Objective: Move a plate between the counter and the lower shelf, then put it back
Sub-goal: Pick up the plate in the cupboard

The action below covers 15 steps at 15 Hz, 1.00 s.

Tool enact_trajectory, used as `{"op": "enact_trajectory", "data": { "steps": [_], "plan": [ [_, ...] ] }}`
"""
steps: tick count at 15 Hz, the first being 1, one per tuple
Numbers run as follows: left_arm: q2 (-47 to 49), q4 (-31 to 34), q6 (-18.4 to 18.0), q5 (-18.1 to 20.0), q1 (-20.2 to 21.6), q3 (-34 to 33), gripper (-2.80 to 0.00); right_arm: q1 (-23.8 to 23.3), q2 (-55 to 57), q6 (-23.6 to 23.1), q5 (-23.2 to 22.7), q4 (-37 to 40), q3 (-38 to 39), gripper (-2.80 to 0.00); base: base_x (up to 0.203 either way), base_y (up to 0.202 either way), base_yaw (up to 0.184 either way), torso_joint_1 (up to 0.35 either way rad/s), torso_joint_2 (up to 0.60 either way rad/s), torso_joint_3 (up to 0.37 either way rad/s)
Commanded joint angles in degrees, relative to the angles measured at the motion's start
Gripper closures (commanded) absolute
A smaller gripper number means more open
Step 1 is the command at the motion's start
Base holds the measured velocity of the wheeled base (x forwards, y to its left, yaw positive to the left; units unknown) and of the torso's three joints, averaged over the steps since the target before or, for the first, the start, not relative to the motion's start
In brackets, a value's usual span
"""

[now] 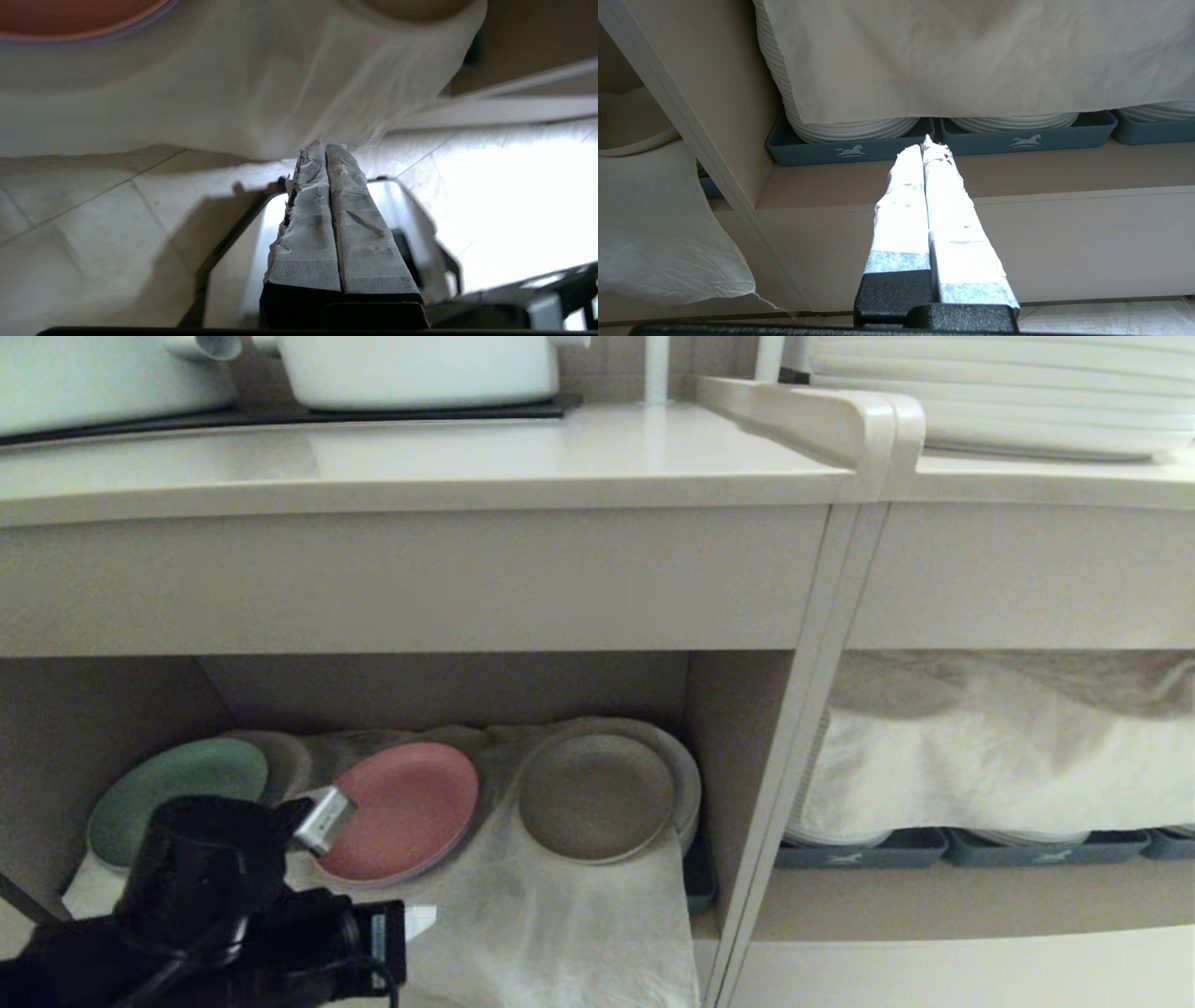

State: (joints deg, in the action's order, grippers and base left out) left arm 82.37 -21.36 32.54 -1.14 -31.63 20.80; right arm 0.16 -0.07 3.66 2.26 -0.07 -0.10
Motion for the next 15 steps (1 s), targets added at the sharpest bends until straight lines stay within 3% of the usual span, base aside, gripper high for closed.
{"op": "enact_trajectory", "data": {
  "steps": [1, 5, 10, 15],
  "plan": [
    [6.46, -0.24, 2.06, -0.22, -1.01, 4.04, 0.00, 0.02, 0.07, 0.03, 0.03, -0.03, 0.00, 0.00, 0.000, 0.000, 0.000, 0.000, 0.00, 0.000],
    [11.08, -0.89, 3.32, 2.25, -1.07, 7.18, 0.00, 0.02, 0.07, 0.03, 0.03, -0.01, 0.01, 0.00, 0.000, 0.000, 0.000, 0.000, 0.00, 0.000],
    [16.12, -8.60, 4.21, 7.31, -1.16, 8.56, 0.00, 0.02, 0.07, 0.03, 0.03, -0.01, 0.01, 0.00, 0.000, 0.000, 0.000, 0.000, 0.00, 0.000],
    [20.69, -10.28, 3.90, 7.91, -0.92, 12.45, 0.00, 0.02, 0.07, 0.03, 0.03, -0.01, 0.01, 0.00, 0.000, 0.000, 0.000, 0.000, 0.00, 0.000]
  ]
}}
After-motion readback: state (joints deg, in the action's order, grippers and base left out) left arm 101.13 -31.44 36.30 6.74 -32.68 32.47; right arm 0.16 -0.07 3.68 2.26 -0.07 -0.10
